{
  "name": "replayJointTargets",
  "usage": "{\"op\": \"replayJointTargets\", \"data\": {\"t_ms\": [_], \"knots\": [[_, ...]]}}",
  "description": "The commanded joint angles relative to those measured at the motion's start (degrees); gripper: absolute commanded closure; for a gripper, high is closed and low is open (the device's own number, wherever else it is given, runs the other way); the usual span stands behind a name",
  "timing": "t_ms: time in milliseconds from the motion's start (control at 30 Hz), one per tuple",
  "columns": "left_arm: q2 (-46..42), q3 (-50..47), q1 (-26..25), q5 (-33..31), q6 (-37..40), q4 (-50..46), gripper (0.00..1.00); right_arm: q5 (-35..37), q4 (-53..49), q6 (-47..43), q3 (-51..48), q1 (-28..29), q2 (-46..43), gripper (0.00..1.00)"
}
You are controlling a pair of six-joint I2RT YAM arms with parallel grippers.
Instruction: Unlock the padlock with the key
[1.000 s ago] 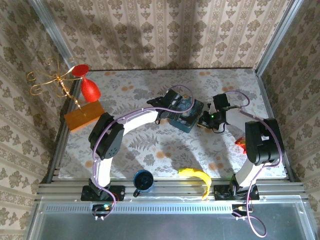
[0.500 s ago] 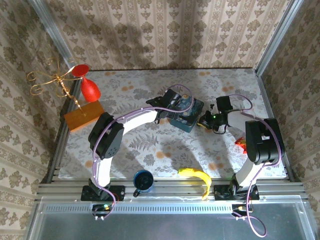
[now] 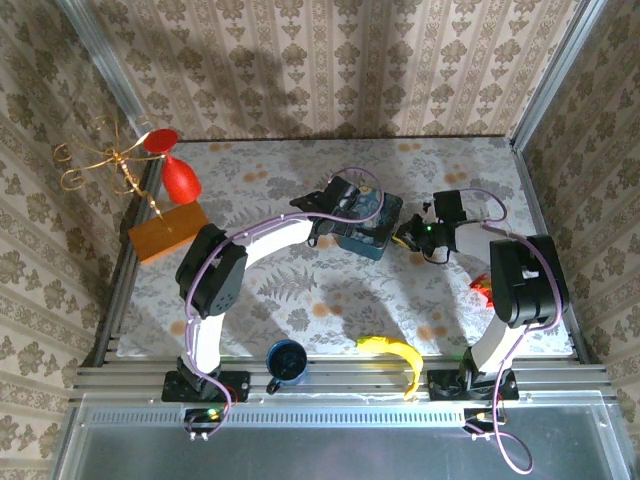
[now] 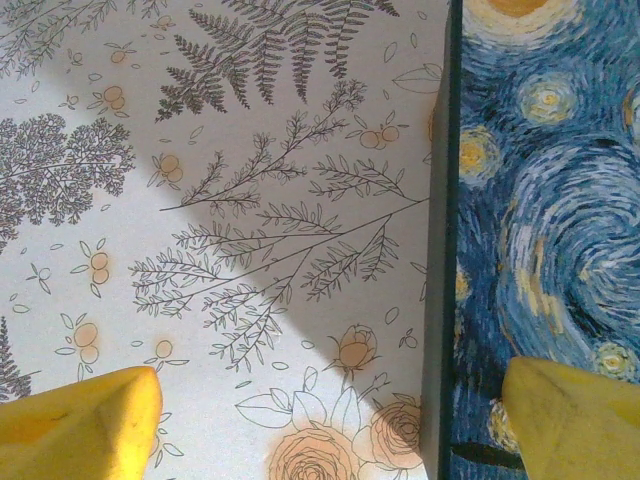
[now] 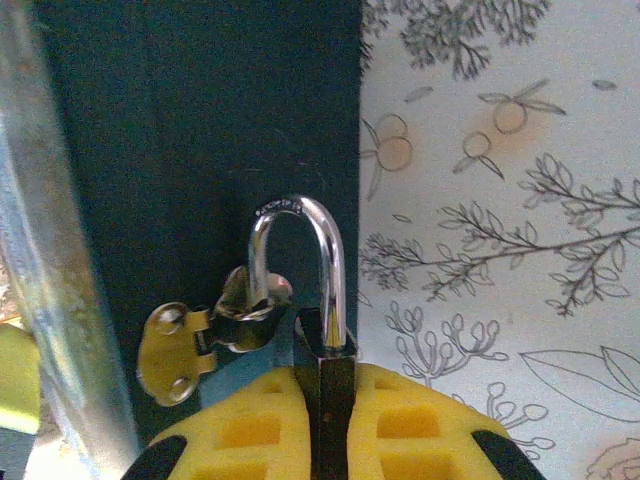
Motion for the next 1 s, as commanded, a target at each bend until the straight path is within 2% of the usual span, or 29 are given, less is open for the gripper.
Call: {"op": "replayJointTargets", "data": {"t_ms": [0, 133, 200, 333, 467, 633, 967], "knots": [[4.1, -3.9, 1.6, -2.0, 1.3, -10.8, 0.11, 1.8, -1.5, -1.0, 3.2, -0.1, 0.9, 1.0], [4.1, -3.9, 1.5, -1.9, 1.2, -10.4, 0.12, -1.1, 3.4, 1.8, 3.8, 0.3, 3.0, 1.0], [4.1, -4.0, 1.4, -2.0, 1.2, -10.6, 0.12, -0.3, 3.3, 2.1, 4.2, 0.4, 3.4, 1.0], [4.0, -4.2, 1.4, -2.4, 1.2, -10.8, 0.12, 5.2, -0.3, 1.5, 4.3, -0.3, 1.5, 1.0], [3.9, -4.4, 1.7, -2.6, 1.2, -10.9, 0.12, 14.7, -5.7, -0.3, 3.5, -1.0, -2.6, 1.0], [3.6, -4.8, 2.1, -2.8, 1.1, -10.8, 0.12, 14.7, -4.7, -0.8, 1.7, -2.4, -4.7, 1.0], [1.7, -6.0, 5.1, -4.4, 2.0, -10.1, 0.12, 12.6, -23.7, -11.5, 1.3, -0.1, -11.0, 1.0]]}}
